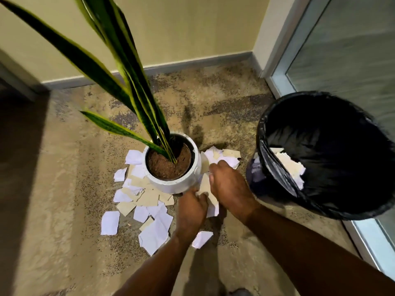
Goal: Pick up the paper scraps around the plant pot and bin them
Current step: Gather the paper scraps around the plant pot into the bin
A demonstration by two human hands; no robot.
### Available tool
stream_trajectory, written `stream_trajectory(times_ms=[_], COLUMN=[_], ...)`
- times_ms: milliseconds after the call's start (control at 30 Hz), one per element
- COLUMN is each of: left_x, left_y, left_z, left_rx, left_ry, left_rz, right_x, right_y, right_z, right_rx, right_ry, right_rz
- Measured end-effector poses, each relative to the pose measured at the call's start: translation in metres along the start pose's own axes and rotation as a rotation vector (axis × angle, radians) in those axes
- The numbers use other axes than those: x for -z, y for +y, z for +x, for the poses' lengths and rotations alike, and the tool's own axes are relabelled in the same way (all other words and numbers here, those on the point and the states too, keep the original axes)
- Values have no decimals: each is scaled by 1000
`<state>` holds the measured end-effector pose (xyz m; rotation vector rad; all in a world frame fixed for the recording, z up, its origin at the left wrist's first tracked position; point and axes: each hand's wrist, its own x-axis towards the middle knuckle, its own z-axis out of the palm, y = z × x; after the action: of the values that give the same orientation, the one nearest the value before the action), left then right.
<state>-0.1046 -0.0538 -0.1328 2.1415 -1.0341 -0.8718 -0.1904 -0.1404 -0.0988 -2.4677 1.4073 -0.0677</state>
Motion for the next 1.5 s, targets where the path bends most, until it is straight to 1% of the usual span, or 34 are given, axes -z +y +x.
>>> stream_trajectory(times_ms=[200,267,333,400,467,567,633,700,733,833,933,1000,1033,1100,1200,1233,1300,1333,1433,1500], left_x=[61,76,82,80,68,42,24,12,8,7,22,34,39,49,54,54,50,48,39,32], left_y=[93,128,160,193,219,244,252,254,251,231,210,196,187,167,124,107,71,55,14,-10], left_z=[9,15,19,19,17,10,4,-5,-8,-13,-10,-5,-2,-2,0,1,1,0,-11,-19], left_rx=[-148,-202,-268,-337,-371,-348,-371,-399,-404,-447,-444,-418,-400,-383,-399,-389,-334,-301,-246,-196], left_ry=[169,208,202,173,119,2,-114,-180,-182,-123,-55,-9,13,40,32,17,-41,-64,-79,-117], left_rz=[-57,-48,-86,-118,-110,-61,-41,-29,-37,-93,-133,-150,-151,-138,-48,-2,62,79,104,126], right_x=[112,147,177,201,217,221,213,200,193,172,156,147,141,124,92,83,63,53,14,-11], right_y=[-16,-12,-3,16,40,73,87,93,93,80,56,39,29,12,-4,-8,-11,-9,-5,-6], right_z=[11,7,1,-9,-20,-38,-51,-59,-62,-61,-49,-40,-36,-32,-33,-31,-25,-22,-18,-19], right_rx=[-77,-165,-308,-477,-612,-739,-784,-794,-791,-723,-577,-413,-315,-173,-63,-35,-4,-5,-10,3], right_ry=[422,542,614,625,558,436,402,410,423,492,544,569,554,447,287,207,9,-59,-164,-248], right_rz=[228,312,352,294,235,191,206,210,209,234,273,240,221,247,292,275,199,178,188,152])
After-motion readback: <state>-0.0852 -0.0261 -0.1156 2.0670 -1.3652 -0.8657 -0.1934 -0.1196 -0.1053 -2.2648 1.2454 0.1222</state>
